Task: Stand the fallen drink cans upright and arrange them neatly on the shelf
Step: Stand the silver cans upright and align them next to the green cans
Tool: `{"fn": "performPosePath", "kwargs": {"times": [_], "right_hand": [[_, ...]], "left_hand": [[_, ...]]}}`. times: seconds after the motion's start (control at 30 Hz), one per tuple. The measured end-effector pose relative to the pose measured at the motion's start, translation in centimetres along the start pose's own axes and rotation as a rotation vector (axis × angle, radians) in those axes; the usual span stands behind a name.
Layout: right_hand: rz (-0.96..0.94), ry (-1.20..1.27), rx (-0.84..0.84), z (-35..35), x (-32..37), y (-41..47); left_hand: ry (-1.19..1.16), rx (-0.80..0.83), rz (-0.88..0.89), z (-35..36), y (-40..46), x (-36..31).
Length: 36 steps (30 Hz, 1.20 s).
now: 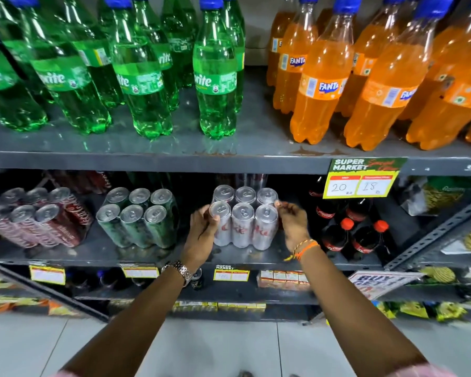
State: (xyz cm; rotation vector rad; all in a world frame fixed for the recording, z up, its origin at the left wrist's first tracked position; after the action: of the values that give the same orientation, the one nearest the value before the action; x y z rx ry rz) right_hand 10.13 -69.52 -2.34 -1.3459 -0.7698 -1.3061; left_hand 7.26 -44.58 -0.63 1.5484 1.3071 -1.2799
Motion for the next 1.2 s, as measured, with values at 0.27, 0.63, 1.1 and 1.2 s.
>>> {"fn": "performPosePath", "kwargs": {"times": [0.27,0.63,1.1,1.2], "right_hand": [[-0.160,-0.299,0.272,-0.6,-3.4,-3.5],[-0.203,-0.609,0.345,-1.0,-3.4,-2.6],[-0.250,-0.539,0.323,-2.1,-4.1,-3.7],[-0.245,-0.525,0.310,-2.1,-4.3,-3.7]], "left_hand": [[0.040,0.193,-0.138,0.8,1.0,3.0],[0.222,0.112,-0.083,1.2,0.8,3.7],[0.194,0.078,-0.005,1.7,-0.5,5.2],[0.157,0.087,-0.001,1.7,-0.5,5.2]]}}
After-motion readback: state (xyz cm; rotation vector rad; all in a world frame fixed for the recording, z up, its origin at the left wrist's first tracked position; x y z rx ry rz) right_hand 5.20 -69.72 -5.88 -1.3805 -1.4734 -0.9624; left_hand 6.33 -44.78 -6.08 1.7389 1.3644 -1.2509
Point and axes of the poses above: each hand's wrist, its own y-axis towards the middle knuckle, its own z-axis out of the palm, x = y × z, the point moved 7 cm from there along y, towards the middle knuckle, and after that the axes turned 13 degrees about x, right-handed, at the moved point
